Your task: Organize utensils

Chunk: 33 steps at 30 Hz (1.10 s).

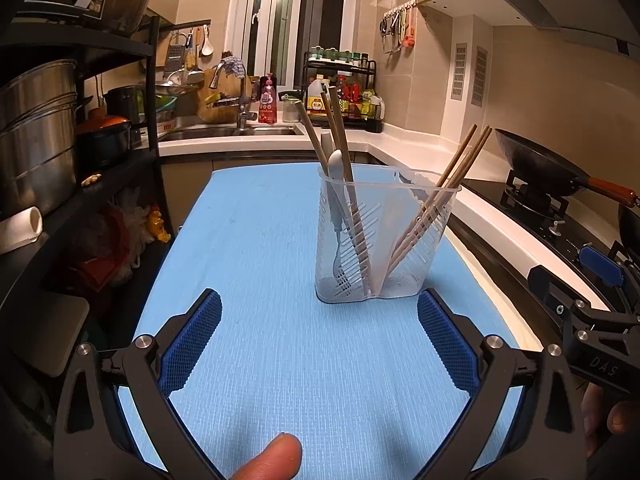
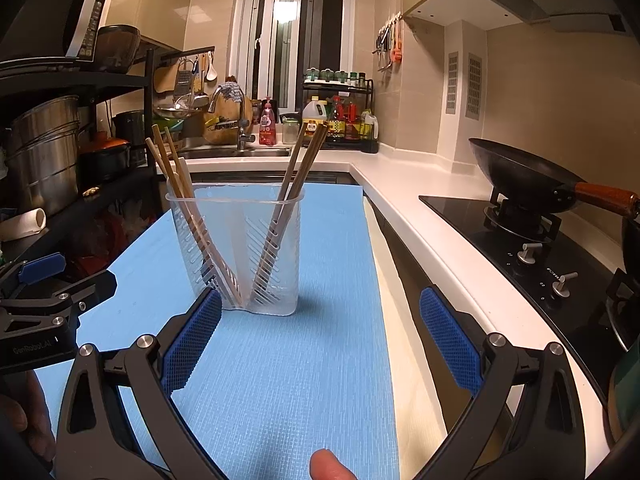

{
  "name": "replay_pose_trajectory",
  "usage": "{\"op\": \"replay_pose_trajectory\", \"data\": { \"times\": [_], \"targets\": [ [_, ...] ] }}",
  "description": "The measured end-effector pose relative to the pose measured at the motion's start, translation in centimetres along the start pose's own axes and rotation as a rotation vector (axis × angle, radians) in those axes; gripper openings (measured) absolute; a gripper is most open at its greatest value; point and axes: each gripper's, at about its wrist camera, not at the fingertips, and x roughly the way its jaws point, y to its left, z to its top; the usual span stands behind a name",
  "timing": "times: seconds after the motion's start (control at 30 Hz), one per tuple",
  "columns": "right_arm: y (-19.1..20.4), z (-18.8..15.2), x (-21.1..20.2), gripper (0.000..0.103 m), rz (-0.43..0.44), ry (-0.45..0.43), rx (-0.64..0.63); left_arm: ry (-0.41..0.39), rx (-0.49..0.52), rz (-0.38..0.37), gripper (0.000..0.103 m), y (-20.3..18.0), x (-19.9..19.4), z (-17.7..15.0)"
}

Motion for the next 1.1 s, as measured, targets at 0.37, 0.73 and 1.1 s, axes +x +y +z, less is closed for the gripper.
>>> {"op": "replay_pose_trajectory", "data": {
  "times": [0.37,0.73,1.1],
  "targets": [
    [0.02,-0.05,-0.02,0.098,-0.005,-0.006,-0.001,0.005,-0.012,-0.009,0.095,0.29,-0.07,0.05],
    [-0.14,-0.01,0.02,0.098,-0.011,-0.005,-0.005,0.006,-0.014,-0.011,0.095,0.54,0.07,0.09],
    [-0.69,-0.12,0.84,0.098,-0.025,0.03,0.025,0.009,-0.019,-0.015,0.095,0.51,0.16,-0.03]
  ]
}}
